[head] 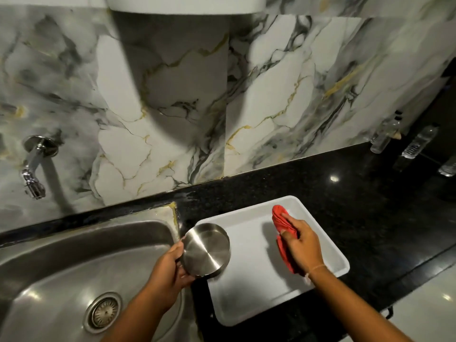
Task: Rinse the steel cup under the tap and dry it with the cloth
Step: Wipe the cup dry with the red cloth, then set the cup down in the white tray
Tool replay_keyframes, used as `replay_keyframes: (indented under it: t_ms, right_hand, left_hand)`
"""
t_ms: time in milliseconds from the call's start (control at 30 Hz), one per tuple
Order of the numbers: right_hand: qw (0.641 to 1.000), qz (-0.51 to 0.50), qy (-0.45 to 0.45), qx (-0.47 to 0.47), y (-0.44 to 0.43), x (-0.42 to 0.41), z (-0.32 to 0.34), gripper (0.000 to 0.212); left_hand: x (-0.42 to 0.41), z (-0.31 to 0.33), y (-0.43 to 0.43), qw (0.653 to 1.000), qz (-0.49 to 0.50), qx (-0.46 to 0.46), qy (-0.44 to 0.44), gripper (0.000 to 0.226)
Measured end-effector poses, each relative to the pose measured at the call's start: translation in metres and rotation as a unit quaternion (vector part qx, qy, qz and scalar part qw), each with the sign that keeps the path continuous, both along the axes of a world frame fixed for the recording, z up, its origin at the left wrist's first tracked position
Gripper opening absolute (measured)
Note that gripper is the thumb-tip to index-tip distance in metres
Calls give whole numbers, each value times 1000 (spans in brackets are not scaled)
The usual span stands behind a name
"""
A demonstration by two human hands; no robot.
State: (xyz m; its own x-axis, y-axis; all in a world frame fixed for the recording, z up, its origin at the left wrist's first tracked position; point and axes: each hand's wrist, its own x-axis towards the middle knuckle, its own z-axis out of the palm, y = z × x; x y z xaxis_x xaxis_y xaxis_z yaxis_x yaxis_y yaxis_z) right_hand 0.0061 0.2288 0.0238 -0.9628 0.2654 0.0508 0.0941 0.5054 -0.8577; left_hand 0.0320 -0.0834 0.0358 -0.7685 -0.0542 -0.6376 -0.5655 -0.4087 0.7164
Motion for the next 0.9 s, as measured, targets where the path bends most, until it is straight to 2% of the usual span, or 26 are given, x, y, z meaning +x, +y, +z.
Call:
replay_keyframes:
  t_ms: [67,200,467,567,600,633,667,700,733,800,900]
  right_hand:
    - [995,-9,-56,82,28,-22,-20,53]
    - [963,47,-156,216,60,-50,-60,59]
    - [933,57,-210,287,67,-60,-99,56]
    - [899,45,-252,355,54,-63,-81,56]
    - [905,30,-237,351,47,-62,-71,55]
    - [928,15,-206,309,38,-57,-60,52]
    - [961,15,-156,229,27,-50,-52,47]
    - [985,20,-124,114,15,-39,-44,41]
    - [991,23,-130,-22,0,-26,-36,34]
    - [956,32,-187,-223,-24,-2,-25,21]
    - [926,17,-218,-309,-34,11,-17,31]
  left_hand:
    - [3,-6,7,1000,-11,-13,-4,29]
    - [6,-13,23,999,-3,-31,-23,27]
    - [4,-21,47,999,-1,-14,-32,26]
    - [0,-29,54,999,0,-14,-34,27]
    - [-3,-32,56,999,3,-18,-36,29]
    - [-5,-34,59,999,7,-20,-40,29]
    - [-7,-38,61,999,11,-22,-44,29]
    - [-8,-40,64,999,14,-22,-46,28]
    - [-10,-43,66,998,17,-22,-48,28]
    - [-14,-47,73,998,15,-27,-46,26]
    - [-20,-51,86,998,-1,-56,-41,20]
